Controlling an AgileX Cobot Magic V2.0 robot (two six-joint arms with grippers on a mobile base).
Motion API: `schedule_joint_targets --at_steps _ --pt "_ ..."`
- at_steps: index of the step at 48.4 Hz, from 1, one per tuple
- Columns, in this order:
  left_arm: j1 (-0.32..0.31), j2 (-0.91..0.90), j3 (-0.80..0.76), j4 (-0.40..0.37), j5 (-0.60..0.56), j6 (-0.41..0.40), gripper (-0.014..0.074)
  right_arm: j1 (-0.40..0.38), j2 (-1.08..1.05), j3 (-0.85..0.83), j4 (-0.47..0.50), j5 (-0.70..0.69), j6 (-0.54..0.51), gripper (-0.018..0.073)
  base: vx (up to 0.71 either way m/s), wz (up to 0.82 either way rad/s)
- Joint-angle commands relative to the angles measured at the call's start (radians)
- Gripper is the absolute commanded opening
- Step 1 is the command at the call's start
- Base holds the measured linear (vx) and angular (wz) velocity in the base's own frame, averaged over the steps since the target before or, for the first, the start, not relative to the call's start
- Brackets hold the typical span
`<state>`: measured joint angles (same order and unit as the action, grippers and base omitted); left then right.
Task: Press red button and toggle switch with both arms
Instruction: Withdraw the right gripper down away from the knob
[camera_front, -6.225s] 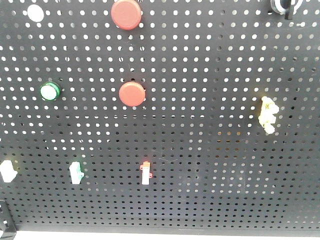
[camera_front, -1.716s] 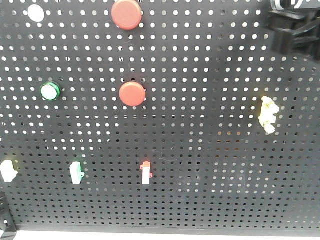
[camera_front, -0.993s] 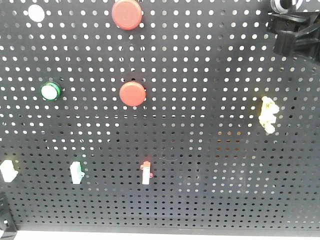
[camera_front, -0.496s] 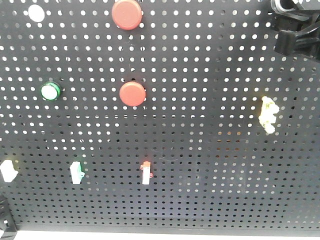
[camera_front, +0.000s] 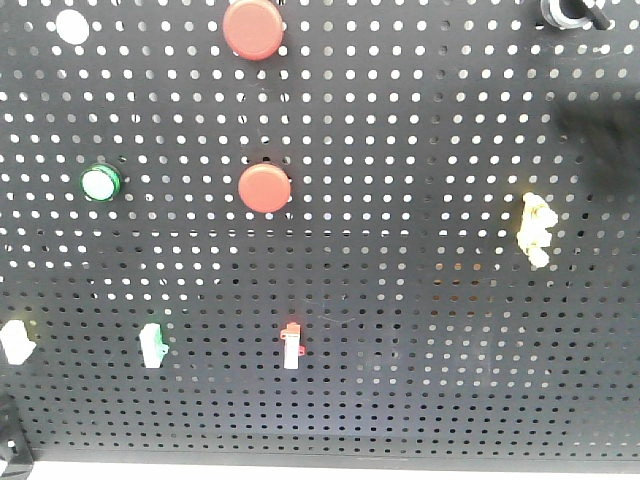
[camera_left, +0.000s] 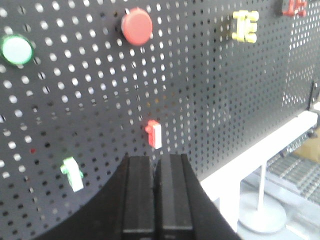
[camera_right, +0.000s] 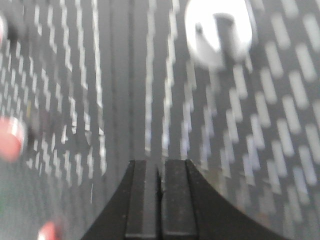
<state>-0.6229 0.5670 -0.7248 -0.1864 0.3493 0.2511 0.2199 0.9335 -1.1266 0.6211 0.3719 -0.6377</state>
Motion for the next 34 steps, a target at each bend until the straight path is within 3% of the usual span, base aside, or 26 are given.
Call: schedule_joint_targets --at_steps 1,11,19,34 --pt "-0.006 0.000 -0.027 0.009 -0.036 -0.007 0.0001 -0.005 -0.099 0.090 0.007 -0.115 -0.007 -0.0003 0.00 0.00" --pt "-0.006 -0.054 0.030 0.070 -0.054 -0.004 0.0001 -0.005 -0.360 0.345 0.006 -0.143 -0.014 -0.0003 0.00 0.00" --pt "-0.006 -0.166 0.163 0.058 -0.042 -0.009 0.0001 -0.005 -0.578 0.539 -0.030 -0.145 -0.014 -0.0003 0.00 0.00" --pt "-0.006 -0.333 0.309 0.035 0.004 -0.009 0.0001 -0.005 -0.777 0.689 -0.075 -0.169 -0.005 -0.0003 0.00 0.00"
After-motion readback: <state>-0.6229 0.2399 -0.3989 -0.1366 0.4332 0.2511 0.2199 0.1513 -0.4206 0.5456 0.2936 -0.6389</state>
